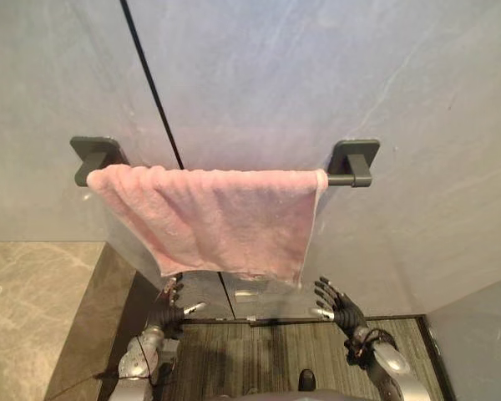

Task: Organize washtable

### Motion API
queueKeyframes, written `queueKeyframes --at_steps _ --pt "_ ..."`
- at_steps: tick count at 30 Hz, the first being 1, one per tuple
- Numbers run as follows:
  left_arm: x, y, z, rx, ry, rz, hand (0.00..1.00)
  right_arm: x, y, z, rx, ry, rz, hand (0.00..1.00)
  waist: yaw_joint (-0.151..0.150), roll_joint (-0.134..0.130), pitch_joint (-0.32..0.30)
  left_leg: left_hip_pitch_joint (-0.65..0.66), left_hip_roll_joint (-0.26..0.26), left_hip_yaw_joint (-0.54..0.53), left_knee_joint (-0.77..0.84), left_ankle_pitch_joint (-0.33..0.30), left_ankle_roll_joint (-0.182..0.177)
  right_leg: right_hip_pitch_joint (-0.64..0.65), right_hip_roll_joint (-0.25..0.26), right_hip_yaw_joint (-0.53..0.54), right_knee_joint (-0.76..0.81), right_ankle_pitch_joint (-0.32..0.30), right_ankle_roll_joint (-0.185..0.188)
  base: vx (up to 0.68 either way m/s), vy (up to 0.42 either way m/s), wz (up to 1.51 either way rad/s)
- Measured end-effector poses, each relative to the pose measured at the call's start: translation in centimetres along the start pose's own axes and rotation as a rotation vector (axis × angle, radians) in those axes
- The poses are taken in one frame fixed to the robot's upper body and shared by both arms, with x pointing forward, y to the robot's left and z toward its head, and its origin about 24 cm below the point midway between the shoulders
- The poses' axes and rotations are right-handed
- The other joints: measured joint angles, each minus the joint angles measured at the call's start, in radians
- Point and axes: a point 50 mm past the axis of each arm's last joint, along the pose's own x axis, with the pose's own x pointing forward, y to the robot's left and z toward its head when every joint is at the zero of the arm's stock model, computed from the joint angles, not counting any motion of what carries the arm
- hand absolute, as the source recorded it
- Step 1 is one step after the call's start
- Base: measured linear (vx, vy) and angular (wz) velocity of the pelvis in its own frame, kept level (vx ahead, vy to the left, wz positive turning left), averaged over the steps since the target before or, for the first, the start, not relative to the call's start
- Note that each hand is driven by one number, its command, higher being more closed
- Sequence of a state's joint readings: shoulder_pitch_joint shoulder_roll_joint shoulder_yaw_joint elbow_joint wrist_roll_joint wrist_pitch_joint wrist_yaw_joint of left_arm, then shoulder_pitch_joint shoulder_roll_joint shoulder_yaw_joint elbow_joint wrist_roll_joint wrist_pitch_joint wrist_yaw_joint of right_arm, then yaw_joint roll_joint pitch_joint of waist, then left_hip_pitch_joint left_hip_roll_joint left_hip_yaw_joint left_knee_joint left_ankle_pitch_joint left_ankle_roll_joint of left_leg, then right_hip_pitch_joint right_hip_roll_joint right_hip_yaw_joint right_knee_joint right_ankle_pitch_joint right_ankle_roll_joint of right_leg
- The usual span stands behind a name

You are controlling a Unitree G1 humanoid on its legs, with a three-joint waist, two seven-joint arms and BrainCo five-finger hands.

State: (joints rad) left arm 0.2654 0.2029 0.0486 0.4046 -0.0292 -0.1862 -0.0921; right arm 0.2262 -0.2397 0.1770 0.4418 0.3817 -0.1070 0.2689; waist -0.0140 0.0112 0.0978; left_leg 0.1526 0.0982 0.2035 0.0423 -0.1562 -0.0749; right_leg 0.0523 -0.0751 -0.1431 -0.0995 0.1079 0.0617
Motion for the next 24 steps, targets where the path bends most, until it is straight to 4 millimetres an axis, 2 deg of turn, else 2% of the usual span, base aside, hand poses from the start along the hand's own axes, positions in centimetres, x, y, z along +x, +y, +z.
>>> queueKeyframes --at_steps 2,3,4,5,6,8,10,12,14,15,16,17,18,19,20,21,22,23,24 --pt "-0.3 -0.8 -1.6 -0.026 0.068 -0.020 0.00 -0.8 -0.4 -2.0 -0.010 0.084 -0.013 0.00 0.000 0.000 0.000 0.000 -0.001 -0.003 0.001 0.000 0.000 0.002 -0.001 -0.005 0.000 0.000 0.000 -0.01 -0.009 0.06" --pt "-0.7 -1.7 -3.5 -0.021 0.151 -0.034 0.00 -1.6 -0.7 -4.3 -0.028 0.185 -0.035 0.00 -0.001 -0.001 0.000 -0.001 -0.001 -0.010 0.007 0.000 0.000 0.008 -0.001 -0.017 0.000 0.000 0.000 -0.02 -0.014 0.12" --pt "-1.0 -2.1 -4.3 -0.011 0.187 -0.039 0.00 -1.9 -0.7 -5.1 -0.059 0.230 -0.039 0.00 -0.001 -0.001 0.000 -0.001 0.000 -0.012 0.010 0.000 0.000 0.011 0.000 -0.019 0.000 0.000 0.001 -0.03 -0.019 0.12" --pt "-1.8 -2.7 -5.9 0.003 0.261 -0.038 0.00 -2.5 -0.6 -6.6 -0.129 0.314 -0.036 0.00 0.000 -0.001 0.000 -0.001 0.000 -0.013 0.013 0.000 0.000 0.014 0.001 -0.020 0.000 -0.001 0.001 -0.05 -0.023 0.00" --pt "-2.9 -3.1 -7.6 0.019 0.339 -0.021 0.00 -2.6 -0.8 -6.9 -0.202 0.343 -0.050 0.00 -0.001 -0.002 0.000 -0.003 -0.001 -0.011 0.018 -0.001 0.000 0.011 0.001 -0.017 0.000 -0.001 0.001 -0.05 -0.024 -0.02" --pt "-3.8 -2.7 -9.2 0.028 0.420 0.017 0.00 -2.5 -1.3 -7.2 -0.280 0.378 -0.083 0.00 -0.001 -0.004 -0.001 -0.011 0.001 -0.012 0.034 -0.002 0.001 0.012 0.001 -0.020 0.000 -0.001 0.001 -0.09 -0.032 0.03" --pt "-4.9 -2.2 -11.0 0.050 0.526 0.060 0.00 -2.8 -2.8 -8.1 -0.339 0.467 -0.161 0.00 0.005 -0.002 -0.001 -0.021 0.006 -0.016 0.045 -0.003 0.000 0.013 0.003 -0.023 -0.003 -0.001 0.001 -0.14 -0.044 0.08" --pt "-5.6 -2.2 -12.0 0.047 0.593 0.079 0.00 -3.4 -3.7 -9.1 -0.334 0.528 -0.240 0.00 0.004 0.002 -0.003 -0.065 0.008 -0.031 0.074 -0.005 -0.002 -0.010 0.001 -0.028 -0.002 0.000 0.001 -0.15 -0.048 0.19" --pt "-5.0 -2.7 -11.7 0.036 0.597 0.079 0.00 -3.6 -4.1 -9.3 -0.323 0.549 -0.281 0.00 0.002 0.015 -0.006 -0.147 0.022 -0.048 0.140 -0.010 -0.007 -0.067 0.007 -0.046 0.027 0.016 -0.014 -0.12 -0.063 0.19" --pt "-4.5 -2.9 -11.4 0.033 0.584 0.078 0.00 -3.5 -4.4 -9.0 -0.311 0.546 -0.307 0.00 0.000 0.022 -0.007 -0.191 0.029 -0.062 0.158 0.001 -0.026 -0.127 0.009 -0.048 0.083 0.006 -0.029 -0.11 -0.047 0.06" --pt "-4.0 -2.5 -11.0 0.039 0.568 0.087 0.00 -3.6 -4.1 -9.4 -0.270 0.551 -0.331 0.00 0.000 0.012 -0.004 -0.206 0.029 -0.064 0.179 0.002 -0.066 -0.169 -0.007 -0.050 0.115 0.001 -0.044 -0.13 -0.039 -0.03" --pt "-3.7 -2.3 -10.8 0.025 0.558 0.102 0.00 -3.6 -4.1 -9.5 -0.241 0.547 -0.352 0.00 0.003 0.011 0.003 -0.234 0.043 -0.060 0.305 -0.047 -0.063 -0.180 -0.011 -0.056 0.136 -0.004 -0.056 -0.14 -0.052 -0.37" --pt "-3.9 -2.6 -10.8 -0.020 0.553 0.135 0.00 -4.0 -4.2 -9.7 -0.189 0.540 -0.395 0.00 -0.001 0.015 0.016 -0.238 0.079 -0.058 0.609 -0.112 -0.077 -0.176 -0.003 -0.043 0.175 -0.011 -0.065 -0.09 -0.045 -0.41" --pt "-4.1 -2.7 -10.9 -0.029 0.557 0.142 0.00 -4.1 -4.2 -9.7 -0.180 0.534 -0.402 0.00 -0.002 0.018 0.014 -0.229 0.080 -0.062 0.639 -0.116 -0.083 -0.175 -0.003 -0.040 0.178 -0.011 -0.065 -0.14 -0.015 -0.41" --pt "-3.8 -3.1 -10.6 -0.053 0.543 0.148 0.00 -4.5 -4.5 -9.6 -0.152 0.514 -0.427 0.00 -0.017 0.040 0.014 -0.185 0.086 -0.081 0.702 -0.127 -0.110 -0.182 -0.001 -0.036 0.190 -0.010 -0.064 -0.18 0.070 -0.06" --pt "-3.2 -3.8 -10.0 -0.086 0.513 0.145 0.00 -4.5 -4.9 -9.0 -0.139 0.486 -0.449 0.00 -0.045 0.070 0.016 -0.154 0.098 -0.092 0.698 -0.129 -0.113 -0.217 0.008 -0.044 0.217 -0.005 -0.061 -0.23 0.111 0.00" --pt "-2.7 -4.1 -9.5 -0.096 0.488 0.139 0.00 -4.3 -5.1 -8.6 -0.141 0.467 -0.454 0.00 -0.055 0.081 0.014 -0.144 0.104 -0.091 0.676 -0.130 -0.110 -0.242 0.011 -0.046 0.235 -0.003 -0.058 -0.24 0.184 0.10" --pt "-1.6 -4.8 -8.3 -0.091 0.437 0.109 0.00 -3.9 -5.2 -8.0 -0.136 0.437 -0.457 0.00 -0.058 0.084 0.016 -0.134 0.105 -0.076 0.578 -0.185 -0.107 -0.313 0.007 -0.037 0.270 0.012 -0.057 -0.33 0.230 0.05" --pt "-0.6 -5.1 -7.3 -0.082 0.394 0.087 0.00 -3.2 -4.8 -7.5 -0.132 0.413 -0.446 0.00 -0.057 0.068 0.023 -0.118 0.072 -0.050 0.466 -0.243 -0.077 -0.364 -0.010 -0.027 0.276 0.035 -0.039 -0.37 0.221 0.03"
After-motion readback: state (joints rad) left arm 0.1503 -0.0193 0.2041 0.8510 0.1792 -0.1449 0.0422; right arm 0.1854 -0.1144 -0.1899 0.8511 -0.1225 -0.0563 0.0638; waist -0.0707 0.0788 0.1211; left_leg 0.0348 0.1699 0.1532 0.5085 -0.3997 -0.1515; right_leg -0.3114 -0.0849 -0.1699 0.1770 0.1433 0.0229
